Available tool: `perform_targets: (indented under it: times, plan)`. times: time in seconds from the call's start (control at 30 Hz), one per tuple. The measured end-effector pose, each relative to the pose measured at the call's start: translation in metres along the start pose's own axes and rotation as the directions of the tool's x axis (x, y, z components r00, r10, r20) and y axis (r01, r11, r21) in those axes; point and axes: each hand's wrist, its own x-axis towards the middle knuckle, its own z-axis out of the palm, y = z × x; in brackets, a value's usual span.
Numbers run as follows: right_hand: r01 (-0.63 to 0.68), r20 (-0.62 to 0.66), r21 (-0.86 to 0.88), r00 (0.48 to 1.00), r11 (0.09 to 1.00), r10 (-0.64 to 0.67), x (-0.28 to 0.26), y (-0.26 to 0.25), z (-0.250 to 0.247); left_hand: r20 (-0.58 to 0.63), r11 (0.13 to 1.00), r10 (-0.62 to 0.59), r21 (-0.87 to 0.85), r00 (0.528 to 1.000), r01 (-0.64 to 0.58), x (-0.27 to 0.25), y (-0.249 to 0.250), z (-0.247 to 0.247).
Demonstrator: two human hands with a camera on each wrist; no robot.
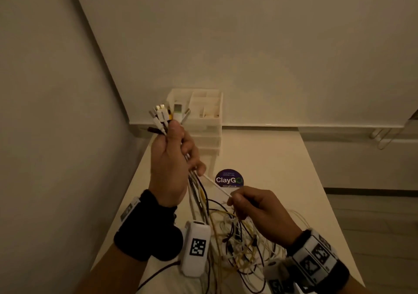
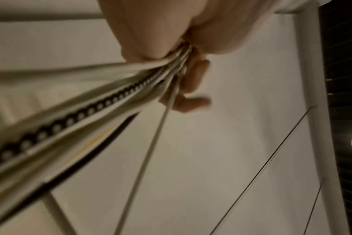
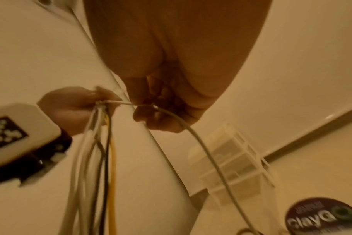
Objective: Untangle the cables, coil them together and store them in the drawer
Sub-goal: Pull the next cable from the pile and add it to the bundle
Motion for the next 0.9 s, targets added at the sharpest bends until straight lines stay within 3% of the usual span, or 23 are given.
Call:
perform_targets:
  times: [0.13, 0.27, 0.33, 0.43, 0.5, 0.57, 0.63, 0.73, 0.9]
  plan:
    - [-0.020, 0.059, -0.045, 0.998, 0.999, 0.023, 0.005, 0.030, 0.013, -0.081, 0.993, 0.111, -0.016, 0.990, -0.113, 0.010, 0.028, -0.021]
    - [-0.112, 0.026, -0.130, 0.993, 0.985, 0.117, 0.002, 0.061, 0.016, -0.052, 0.980, 0.199, 0.018, 0.979, -0.198, 0.006, 0.049, -0.039]
    - [-0.129, -0.030, -0.119, 0.992, 0.984, 0.126, 0.005, 0.059, 0.013, 0.013, 0.962, 0.178, 0.209, 0.984, -0.177, -0.002, 0.046, -0.039]
    - [-0.064, -0.106, -0.031, 0.993, 0.997, 0.060, 0.015, 0.031, 0.007, 0.104, 0.792, 0.069, 0.599, 0.992, -0.118, -0.013, 0.018, -0.029]
    - [-0.009, -0.138, 0.010, 0.990, 1.000, 0.010, 0.021, 0.005, 0.001, 0.146, 0.727, -0.068, 0.684, 0.987, -0.051, -0.021, -0.009, -0.020]
    - [0.021, -0.156, 0.079, 0.988, 0.997, -0.008, 0.028, -0.017, -0.003, 0.182, 0.734, -0.187, 0.679, 0.965, 0.014, -0.026, -0.036, -0.014]
    - [0.035, -0.132, 0.170, 0.991, 0.985, -0.013, 0.031, -0.029, -0.007, 0.217, 0.769, -0.199, 0.639, 0.956, 0.015, -0.030, -0.049, -0.007]
    - [0.022, -0.129, 0.188, 0.992, 0.982, 0.002, 0.029, -0.034, -0.014, 0.201, 0.858, -0.119, 0.513, 0.972, -0.001, -0.030, -0.049, 0.007]
    - [0.004, -0.051, 0.114, 0.999, 0.993, 0.002, 0.016, -0.024, -0.012, 0.114, 0.853, 0.111, 0.498, 0.987, -0.154, -0.021, -0.030, 0.008]
